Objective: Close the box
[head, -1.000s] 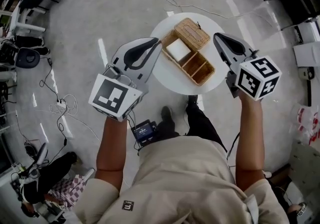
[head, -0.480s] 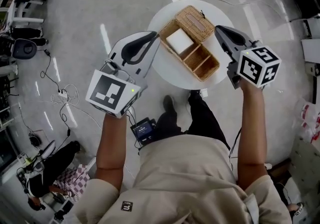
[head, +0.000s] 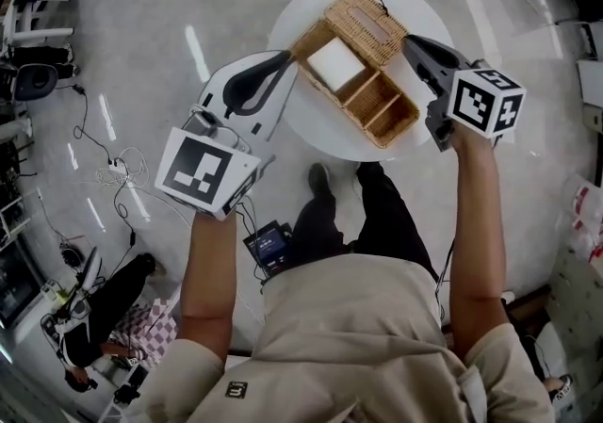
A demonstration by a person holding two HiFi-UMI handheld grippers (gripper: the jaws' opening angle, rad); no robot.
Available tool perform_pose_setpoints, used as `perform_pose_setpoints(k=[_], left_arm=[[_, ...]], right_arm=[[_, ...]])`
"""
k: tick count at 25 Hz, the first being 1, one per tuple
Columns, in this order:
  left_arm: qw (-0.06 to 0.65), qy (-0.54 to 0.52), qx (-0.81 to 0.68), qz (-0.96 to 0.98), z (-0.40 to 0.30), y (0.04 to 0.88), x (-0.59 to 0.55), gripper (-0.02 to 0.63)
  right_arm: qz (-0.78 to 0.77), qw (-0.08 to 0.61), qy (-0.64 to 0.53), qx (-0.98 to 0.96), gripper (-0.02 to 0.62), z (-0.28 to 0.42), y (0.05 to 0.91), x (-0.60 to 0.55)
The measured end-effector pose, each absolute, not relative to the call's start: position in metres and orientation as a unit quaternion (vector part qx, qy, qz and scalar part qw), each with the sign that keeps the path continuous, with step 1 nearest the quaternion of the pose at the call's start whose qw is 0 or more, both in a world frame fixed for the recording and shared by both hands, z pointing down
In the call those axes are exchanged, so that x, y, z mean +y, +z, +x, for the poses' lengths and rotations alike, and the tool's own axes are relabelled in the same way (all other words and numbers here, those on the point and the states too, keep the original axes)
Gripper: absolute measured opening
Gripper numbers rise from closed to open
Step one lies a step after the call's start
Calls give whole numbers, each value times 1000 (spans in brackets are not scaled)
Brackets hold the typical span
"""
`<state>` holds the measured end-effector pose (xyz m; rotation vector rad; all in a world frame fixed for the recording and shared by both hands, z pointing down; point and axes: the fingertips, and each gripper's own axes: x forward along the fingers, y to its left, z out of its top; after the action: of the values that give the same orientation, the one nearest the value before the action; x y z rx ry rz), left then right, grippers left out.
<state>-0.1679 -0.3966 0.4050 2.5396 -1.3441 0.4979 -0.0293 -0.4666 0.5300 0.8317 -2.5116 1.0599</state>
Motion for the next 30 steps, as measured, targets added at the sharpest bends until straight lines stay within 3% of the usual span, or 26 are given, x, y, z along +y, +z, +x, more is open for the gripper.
perform_pose_setpoints(k=[5,14,30], left_arm=[[126,176,-457,863,-170,425,-405,21],[149,183,-458,857,-172,458,-411,21],[178,186,-456,852,-170,494,-417,21]], right_arm=[[289,157,409,-851,49,-27,573,-473],[299,174,479,-807,146,-16,636,-479],[269,117,642,-709,184,-5,704,-472]])
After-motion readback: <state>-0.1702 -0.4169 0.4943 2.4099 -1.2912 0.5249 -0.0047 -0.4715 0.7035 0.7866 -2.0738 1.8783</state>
